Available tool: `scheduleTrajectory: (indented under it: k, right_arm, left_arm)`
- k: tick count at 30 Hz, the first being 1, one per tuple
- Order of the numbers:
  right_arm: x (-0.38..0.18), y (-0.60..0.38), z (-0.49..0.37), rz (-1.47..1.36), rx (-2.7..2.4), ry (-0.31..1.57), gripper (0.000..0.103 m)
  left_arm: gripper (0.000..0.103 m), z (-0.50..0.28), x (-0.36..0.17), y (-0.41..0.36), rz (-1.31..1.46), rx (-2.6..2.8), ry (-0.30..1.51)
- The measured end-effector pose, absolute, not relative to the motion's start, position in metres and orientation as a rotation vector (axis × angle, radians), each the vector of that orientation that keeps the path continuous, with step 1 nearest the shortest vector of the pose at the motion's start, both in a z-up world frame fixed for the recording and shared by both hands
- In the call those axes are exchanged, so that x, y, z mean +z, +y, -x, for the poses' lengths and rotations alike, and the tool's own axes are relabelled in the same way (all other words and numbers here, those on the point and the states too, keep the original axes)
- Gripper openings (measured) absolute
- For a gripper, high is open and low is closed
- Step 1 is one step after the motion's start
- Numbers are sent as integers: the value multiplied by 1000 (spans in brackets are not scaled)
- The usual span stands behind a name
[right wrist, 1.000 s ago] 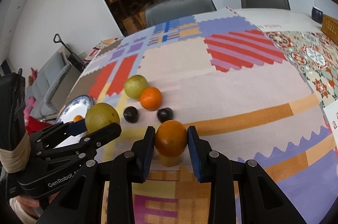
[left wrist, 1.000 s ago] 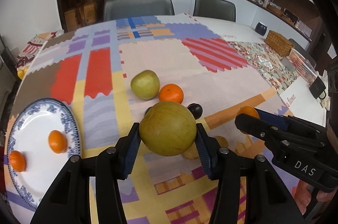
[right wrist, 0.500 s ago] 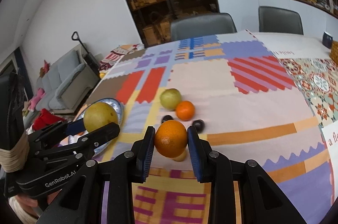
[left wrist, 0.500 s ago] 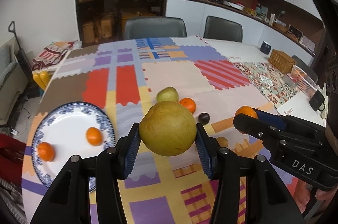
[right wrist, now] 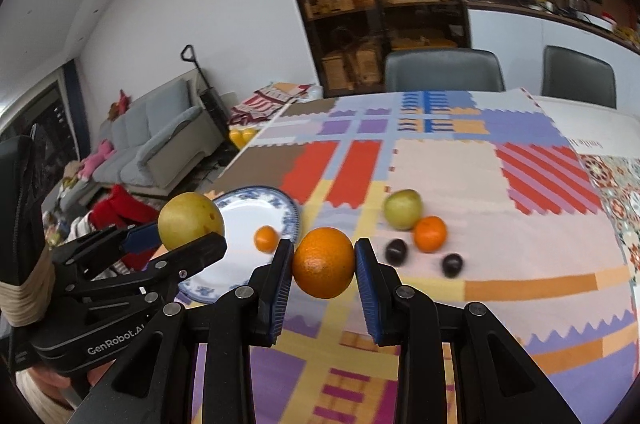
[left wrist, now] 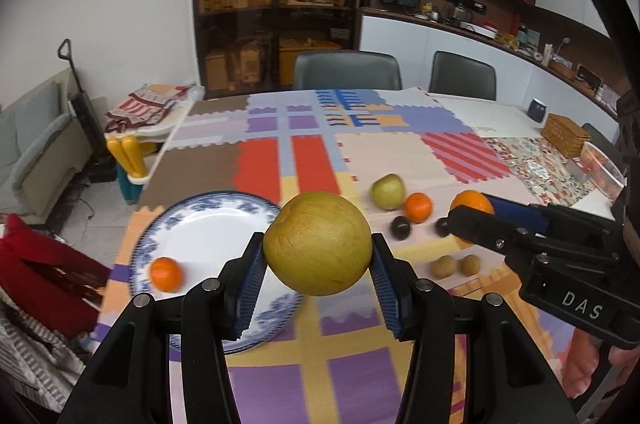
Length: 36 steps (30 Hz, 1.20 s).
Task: Organize fruits
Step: 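Carry pomelo and orange to the plate and open both tools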
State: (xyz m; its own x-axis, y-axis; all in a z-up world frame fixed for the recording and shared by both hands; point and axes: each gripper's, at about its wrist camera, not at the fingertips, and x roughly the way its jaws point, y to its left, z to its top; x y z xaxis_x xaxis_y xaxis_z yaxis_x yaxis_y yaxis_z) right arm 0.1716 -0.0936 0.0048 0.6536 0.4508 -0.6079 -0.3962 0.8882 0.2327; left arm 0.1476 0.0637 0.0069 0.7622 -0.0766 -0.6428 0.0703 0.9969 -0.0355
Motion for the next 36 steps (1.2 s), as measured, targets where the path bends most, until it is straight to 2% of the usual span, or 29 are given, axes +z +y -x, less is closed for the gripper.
scheduleTrajectory:
  k: [15,36]
  right_arm:
    - [-9,-17,-185,-14,639,747,32]
    - [-79,54,-227,56,702,937,32]
  left_arm:
    - [50,-137,-14,130,40,40,733]
    - [50,-160,-78,175,72,76,874]
